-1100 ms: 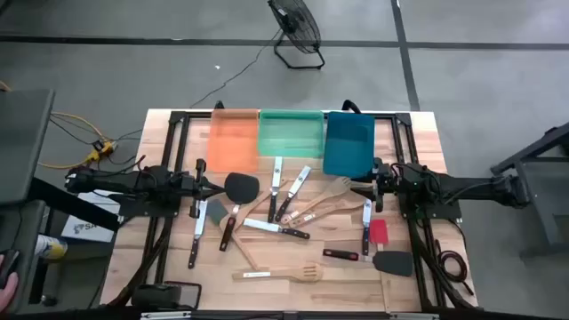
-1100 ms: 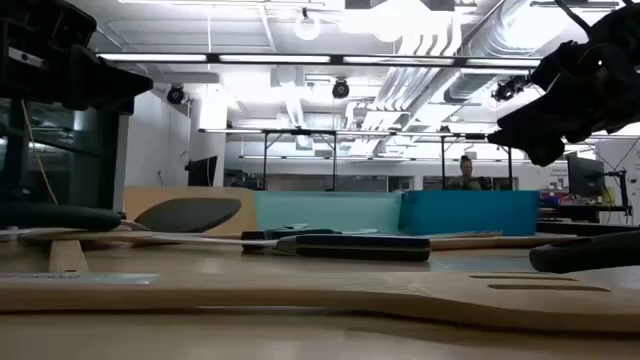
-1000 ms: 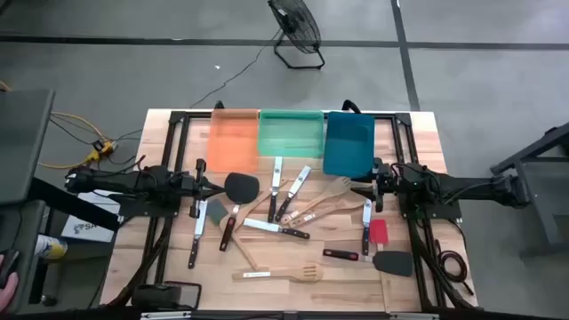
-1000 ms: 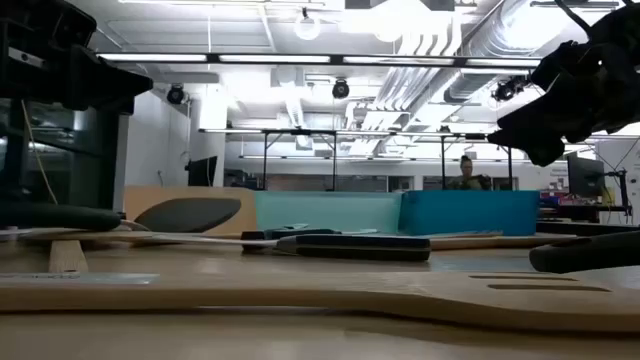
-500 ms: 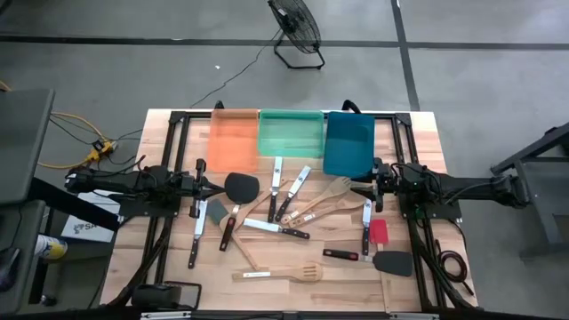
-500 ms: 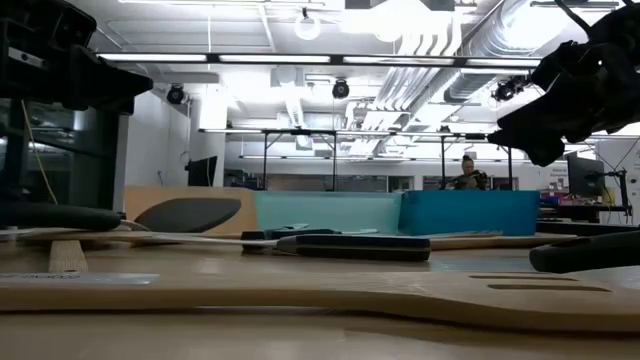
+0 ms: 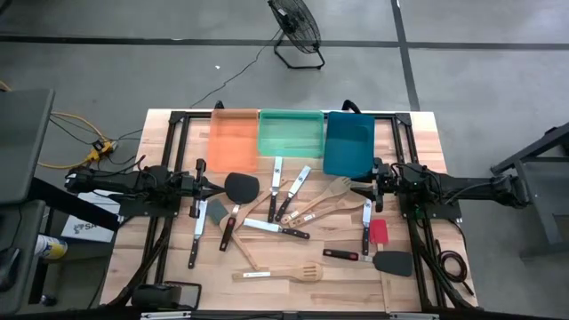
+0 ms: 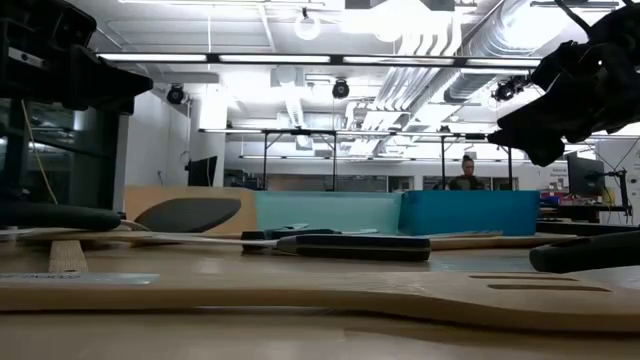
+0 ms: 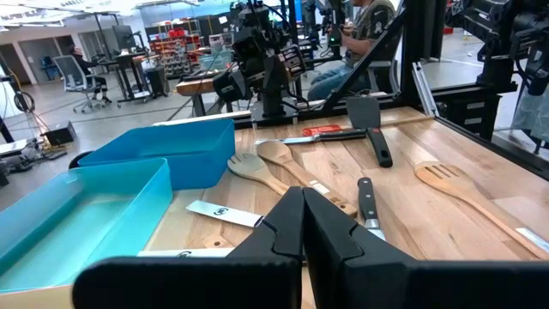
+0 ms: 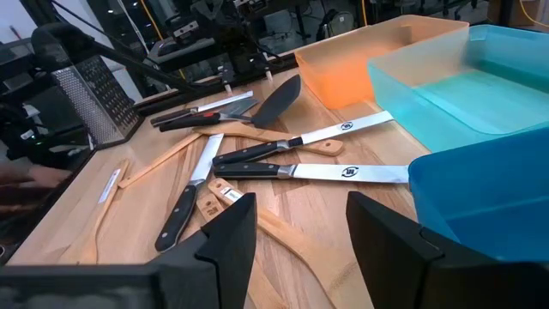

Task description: Pick & Place Kitchen Items

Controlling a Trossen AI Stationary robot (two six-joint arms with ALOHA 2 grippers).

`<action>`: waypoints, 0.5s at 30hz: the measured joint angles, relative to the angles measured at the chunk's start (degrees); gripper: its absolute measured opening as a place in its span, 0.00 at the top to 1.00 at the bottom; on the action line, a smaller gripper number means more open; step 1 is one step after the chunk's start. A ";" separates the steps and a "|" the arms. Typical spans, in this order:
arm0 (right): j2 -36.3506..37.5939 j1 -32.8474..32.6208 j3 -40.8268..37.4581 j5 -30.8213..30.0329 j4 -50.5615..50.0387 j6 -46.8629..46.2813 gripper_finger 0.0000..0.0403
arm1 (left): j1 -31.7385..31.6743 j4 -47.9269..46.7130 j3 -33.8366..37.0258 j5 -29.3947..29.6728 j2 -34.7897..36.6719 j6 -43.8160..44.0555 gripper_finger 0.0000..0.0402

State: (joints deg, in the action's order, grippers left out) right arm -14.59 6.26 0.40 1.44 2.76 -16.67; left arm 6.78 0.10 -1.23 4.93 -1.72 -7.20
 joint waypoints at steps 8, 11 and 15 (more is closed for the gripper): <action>0.00 0.00 0.00 0.00 0.00 0.00 0.57 | -0.01 0.01 0.01 0.00 -0.01 0.00 1.00; 0.01 0.00 -0.02 0.01 0.00 0.00 0.57 | -0.01 0.01 0.01 0.00 -0.02 0.00 1.00; 0.02 0.18 -0.02 -3.33 0.02 2.29 0.57 | 0.00 0.02 0.02 0.00 -0.01 0.00 1.00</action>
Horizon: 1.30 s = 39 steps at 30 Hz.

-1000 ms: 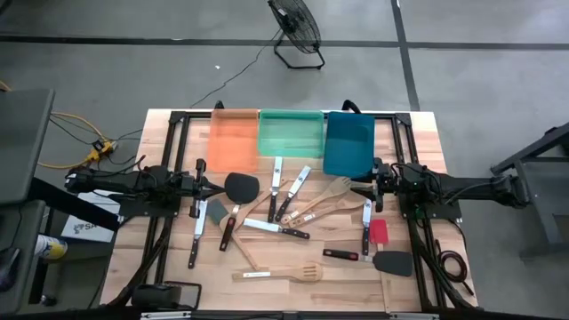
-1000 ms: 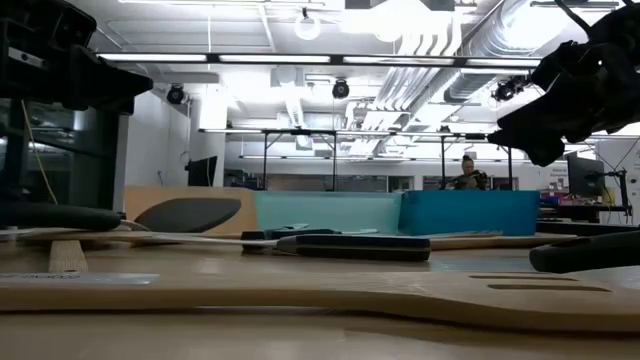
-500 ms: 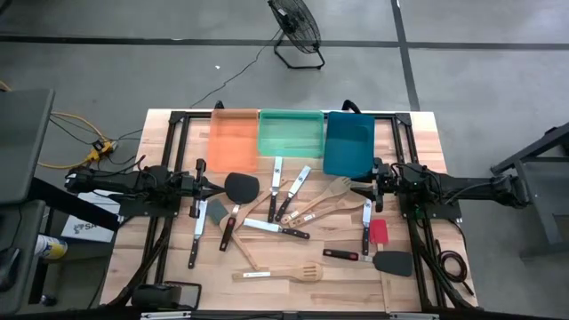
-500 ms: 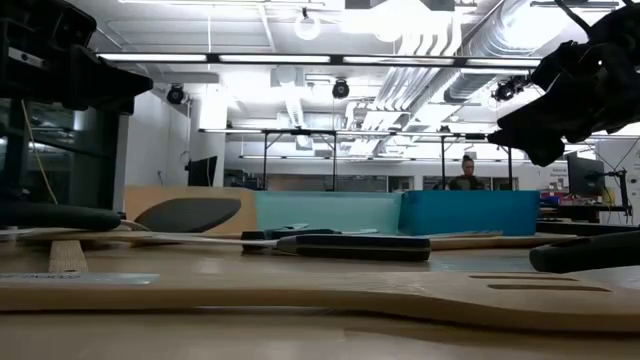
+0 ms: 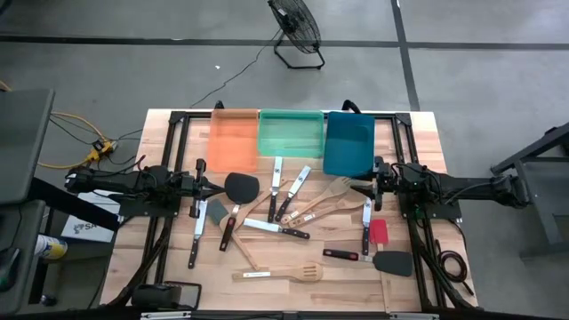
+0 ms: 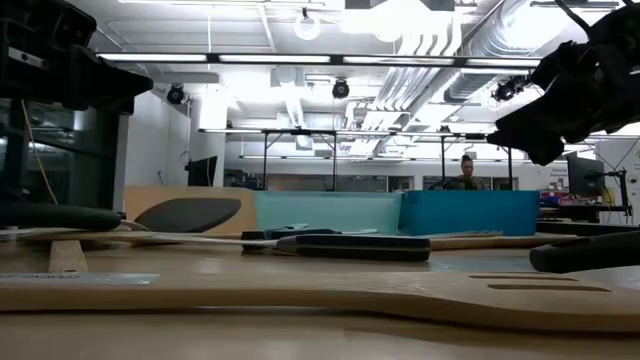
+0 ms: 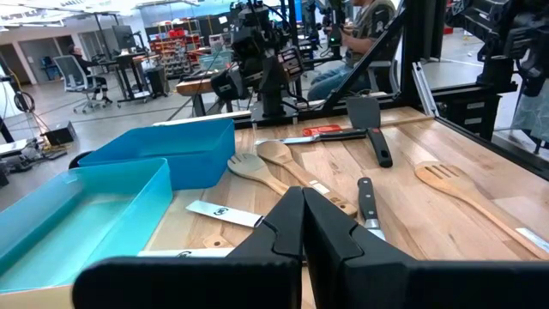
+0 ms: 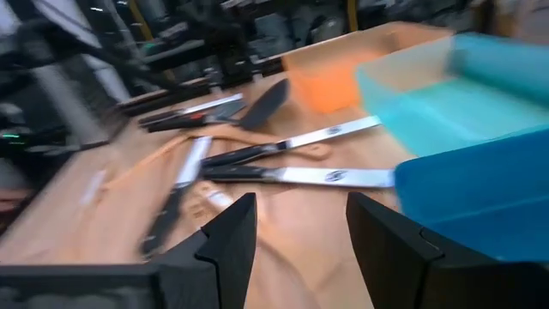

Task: Pick & Place Kitchen Items
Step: Put the right black spatula into the green bin

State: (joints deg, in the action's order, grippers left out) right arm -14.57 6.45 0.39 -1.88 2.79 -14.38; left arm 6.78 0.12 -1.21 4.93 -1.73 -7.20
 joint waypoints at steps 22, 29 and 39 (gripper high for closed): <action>0.00 0.06 0.01 -6.67 4.72 -26.01 0.57 | -0.01 0.00 -0.01 0.00 0.01 0.00 1.00; 0.00 0.06 0.28 -4.45 8.31 -27.77 0.57 | -0.01 -0.02 -0.02 0.00 -0.01 0.00 1.00; -6.67 -4.48 11.00 -2.25 2.21 -25.17 0.57 | -0.01 -0.02 -0.02 0.00 -0.01 0.00 1.00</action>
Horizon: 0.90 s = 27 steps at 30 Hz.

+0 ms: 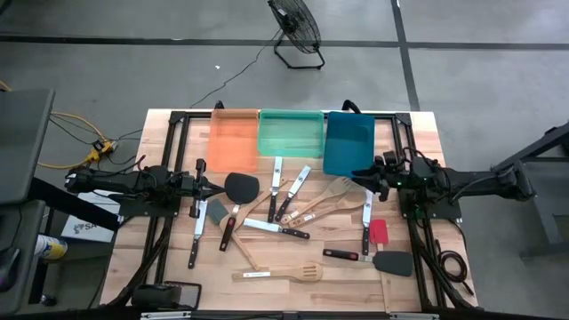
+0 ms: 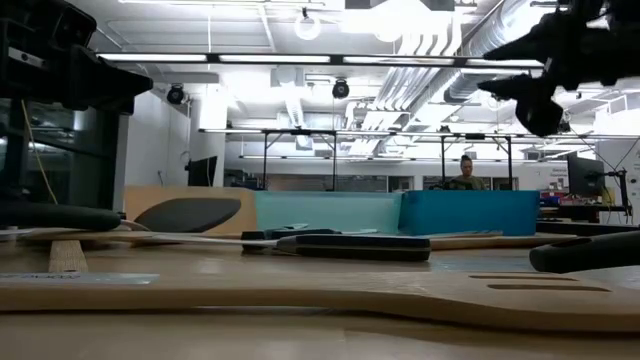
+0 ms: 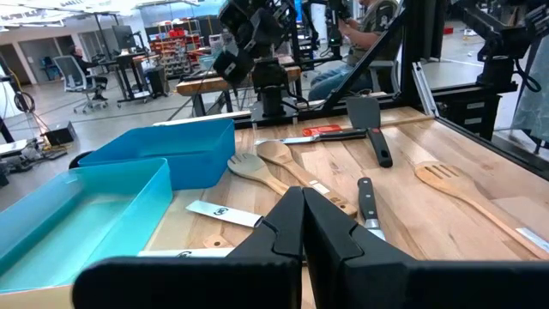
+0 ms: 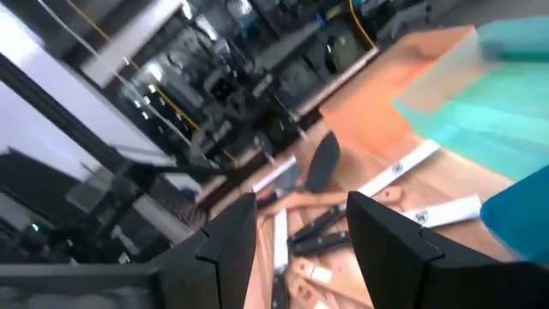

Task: Pick & Place Kitchen Items
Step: Put the right black spatula into the green bin

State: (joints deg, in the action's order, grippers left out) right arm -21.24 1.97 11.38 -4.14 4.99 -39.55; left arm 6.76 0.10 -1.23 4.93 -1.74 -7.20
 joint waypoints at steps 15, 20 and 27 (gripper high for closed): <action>-22.01 -14.81 20.74 -1.38 -22.55 -12.37 0.57 | 0.00 0.00 0.00 0.00 0.00 0.00 1.00; -27.82 -20.07 24.13 1.01 -24.56 -17.48 0.57 | 0.00 0.01 0.01 0.00 0.00 0.00 1.00; -35.90 -27.00 25.30 5.24 -24.56 -21.37 0.57 | 0.02 0.01 0.02 0.00 0.00 0.00 1.00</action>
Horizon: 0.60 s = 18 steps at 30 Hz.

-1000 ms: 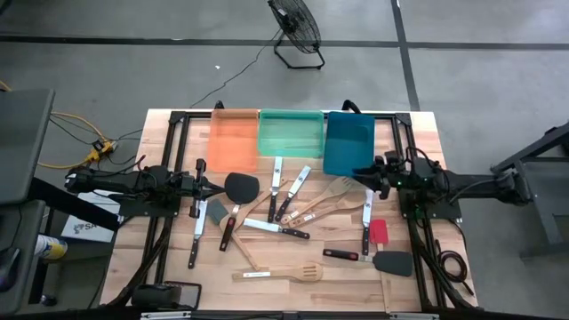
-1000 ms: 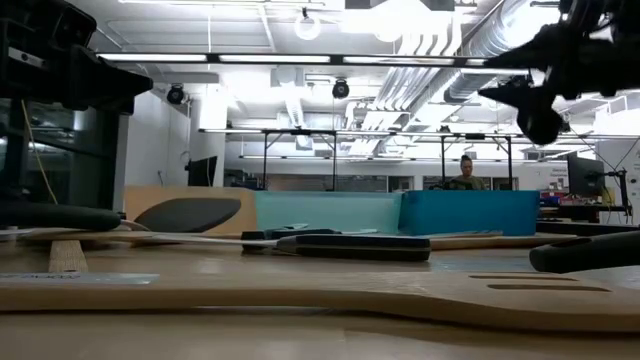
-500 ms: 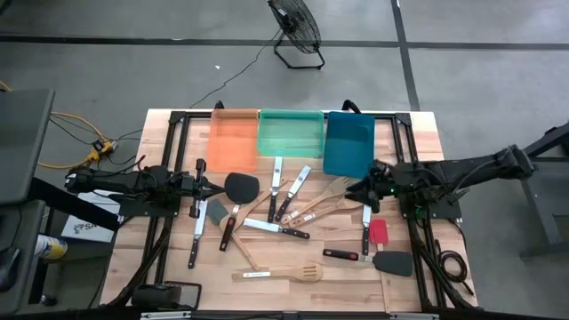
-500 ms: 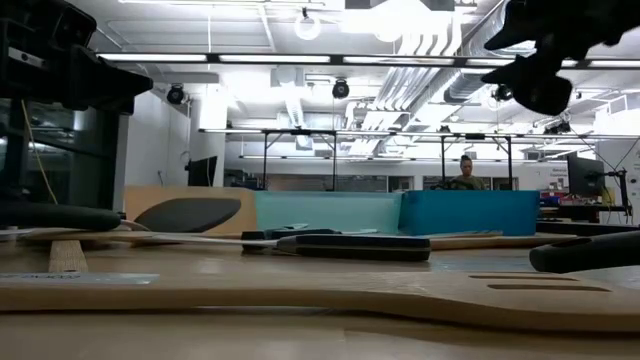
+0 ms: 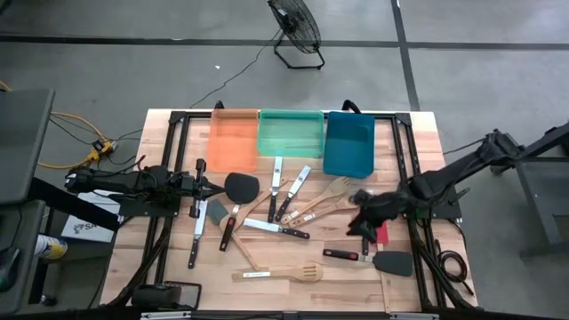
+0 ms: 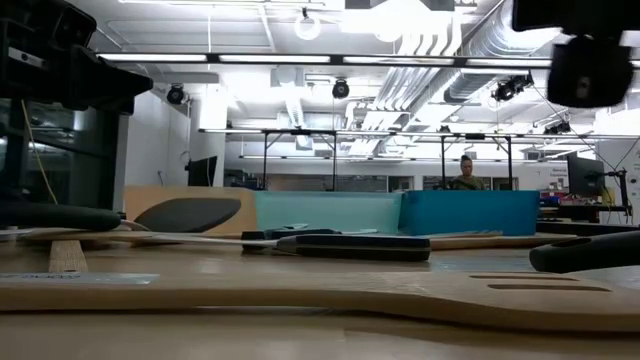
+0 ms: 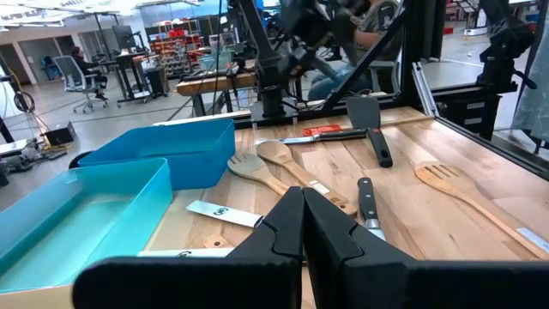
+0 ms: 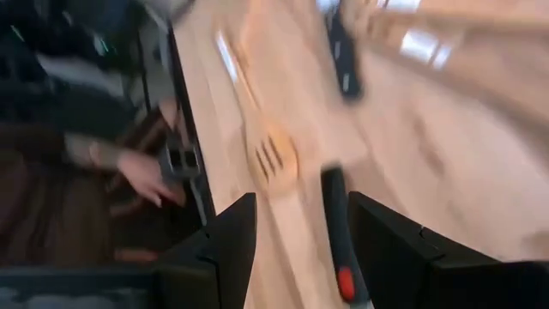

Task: Pick & Place Kitchen Items
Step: Put the right black spatula into the green bin

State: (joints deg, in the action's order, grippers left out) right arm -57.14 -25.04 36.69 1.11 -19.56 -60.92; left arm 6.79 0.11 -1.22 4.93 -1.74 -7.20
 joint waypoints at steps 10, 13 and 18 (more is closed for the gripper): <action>-11.05 -7.00 0.00 6.79 -0.30 -5.38 0.57 | -0.01 0.00 -0.02 0.00 0.00 0.00 1.00; -13.36 -8.70 0.00 6.82 -0.34 -6.49 0.57 | -0.02 -0.01 -0.02 0.00 0.00 0.00 1.00; -16.53 -11.06 2.20 6.18 -2.18 -7.88 0.57 | -0.02 -0.01 0.01 0.00 0.00 0.00 1.00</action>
State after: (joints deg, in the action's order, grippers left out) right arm -73.67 -36.09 38.89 7.29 -21.74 -68.80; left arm 6.76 0.10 -1.21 4.93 -1.74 -7.20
